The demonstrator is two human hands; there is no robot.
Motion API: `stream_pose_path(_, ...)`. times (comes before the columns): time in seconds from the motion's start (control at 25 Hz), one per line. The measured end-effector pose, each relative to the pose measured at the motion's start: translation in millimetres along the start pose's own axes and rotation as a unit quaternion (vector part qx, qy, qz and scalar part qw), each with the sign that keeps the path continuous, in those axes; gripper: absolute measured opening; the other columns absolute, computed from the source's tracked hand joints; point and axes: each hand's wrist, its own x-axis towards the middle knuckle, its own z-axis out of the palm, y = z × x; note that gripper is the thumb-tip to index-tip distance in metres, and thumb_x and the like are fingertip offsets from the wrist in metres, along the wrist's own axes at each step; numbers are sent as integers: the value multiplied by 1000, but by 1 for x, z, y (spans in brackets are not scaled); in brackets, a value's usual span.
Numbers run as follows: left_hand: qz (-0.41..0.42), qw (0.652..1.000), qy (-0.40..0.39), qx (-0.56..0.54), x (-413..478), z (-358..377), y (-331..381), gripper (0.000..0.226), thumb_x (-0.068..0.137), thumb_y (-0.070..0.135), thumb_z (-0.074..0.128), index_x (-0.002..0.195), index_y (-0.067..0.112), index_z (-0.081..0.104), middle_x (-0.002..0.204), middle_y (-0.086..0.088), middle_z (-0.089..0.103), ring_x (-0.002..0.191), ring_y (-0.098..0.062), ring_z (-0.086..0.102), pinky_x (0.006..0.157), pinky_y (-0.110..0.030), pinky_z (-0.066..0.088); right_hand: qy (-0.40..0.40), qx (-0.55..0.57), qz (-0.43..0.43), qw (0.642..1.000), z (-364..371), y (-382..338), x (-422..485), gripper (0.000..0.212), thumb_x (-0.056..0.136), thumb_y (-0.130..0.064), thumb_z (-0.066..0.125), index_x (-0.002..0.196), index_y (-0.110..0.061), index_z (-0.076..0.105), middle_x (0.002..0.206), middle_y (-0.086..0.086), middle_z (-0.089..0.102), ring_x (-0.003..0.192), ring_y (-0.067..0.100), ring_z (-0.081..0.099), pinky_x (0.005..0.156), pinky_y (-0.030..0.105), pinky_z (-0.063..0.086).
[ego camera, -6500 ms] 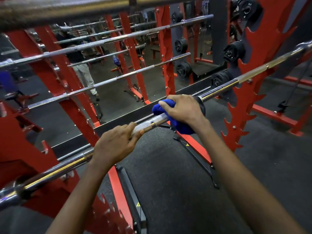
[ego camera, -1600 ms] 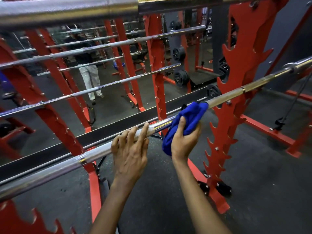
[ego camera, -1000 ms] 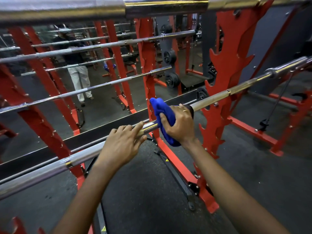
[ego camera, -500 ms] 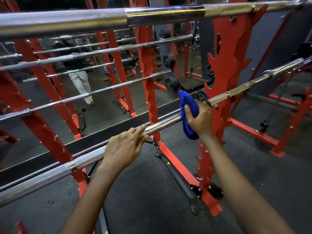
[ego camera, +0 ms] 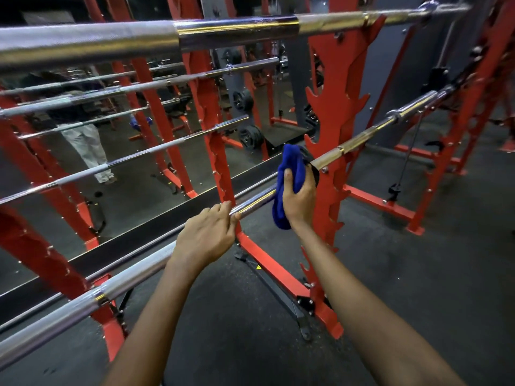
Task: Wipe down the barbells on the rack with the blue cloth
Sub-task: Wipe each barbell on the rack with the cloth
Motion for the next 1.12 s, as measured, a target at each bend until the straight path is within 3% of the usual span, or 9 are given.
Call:
stream_pose_path(0.12,-12,1000,17,-10,-2,2,2,46,106,48,22,135,22,45,121,0,58,112,-24,58,85,-42,46,114,169,232,951,14,-32,-14,55,97,-60,54,134,-21,58,131,-1,68,115,17,67,103,41,52)
stream_pose_path(0.24,-17,999,27,-16,0,3,1,51,105,53,14,131,26,48,123,2,59,110,-24,60,84,-42,47,117,392,430,805,25,-48,-33,39,105,-48,47,95,-14,64,95,9,70,74,19,67,79,35,56)
stream_pose_path(0.32,-16,999,43,-12,-2,5,2,56,102,57,9,125,27,51,120,3,59,109,-23,61,83,-40,46,46,523,424,738,34,-44,-46,46,105,-52,38,87,-16,60,84,9,65,76,26,63,79,36,53)
stream_pose_path(0.4,-18,998,51,-16,-2,3,3,55,104,58,9,119,29,53,115,4,61,107,-23,62,82,-38,45,45,554,412,722,39,-31,-41,45,101,-57,31,89,-20,54,84,7,57,82,29,57,80,36,50)
stream_pose_path(0.52,-23,999,44,10,-2,3,6,49,105,57,15,113,27,54,106,3,61,100,-24,64,73,-39,43,2,508,380,773,37,-1,-6,37,101,-56,21,84,-26,34,74,1,42,70,22,55,66,29,38)
stream_pose_path(0.68,-13,997,53,55,-1,2,8,44,105,55,19,117,26,49,99,3,58,81,-22,64,59,-35,34,127,326,402,846,11,-22,0,27,107,-39,50,91,-18,58,72,-5,67,54,5,65,68,32,54)
stream_pose_path(0.76,-4,997,68,46,-3,3,8,45,107,53,20,135,29,46,102,4,58,79,-19,63,56,-32,36,151,237,324,903,10,-27,-15,24,101,-44,59,103,-20,63,85,-6,71,69,8,69,80,40,57)
stream_pose_path(0.92,58,989,110,76,-4,12,1,52,107,45,28,155,26,38,113,3,65,75,-16,63,53,-30,45,76,97,118,985,0,-19,-34,27,103,-42,58,124,-26,64,97,-14,72,84,-3,67,73,19,52)
stream_pose_path(1.12,108,974,140,146,-3,20,1,59,99,33,34,157,21,38,141,-4,61,99,-22,67,69,-33,51,-32,-120,-104,987,-8,10,22,27,101,-43,57,103,-18,68,100,1,73,99,23,67,98,48,50)
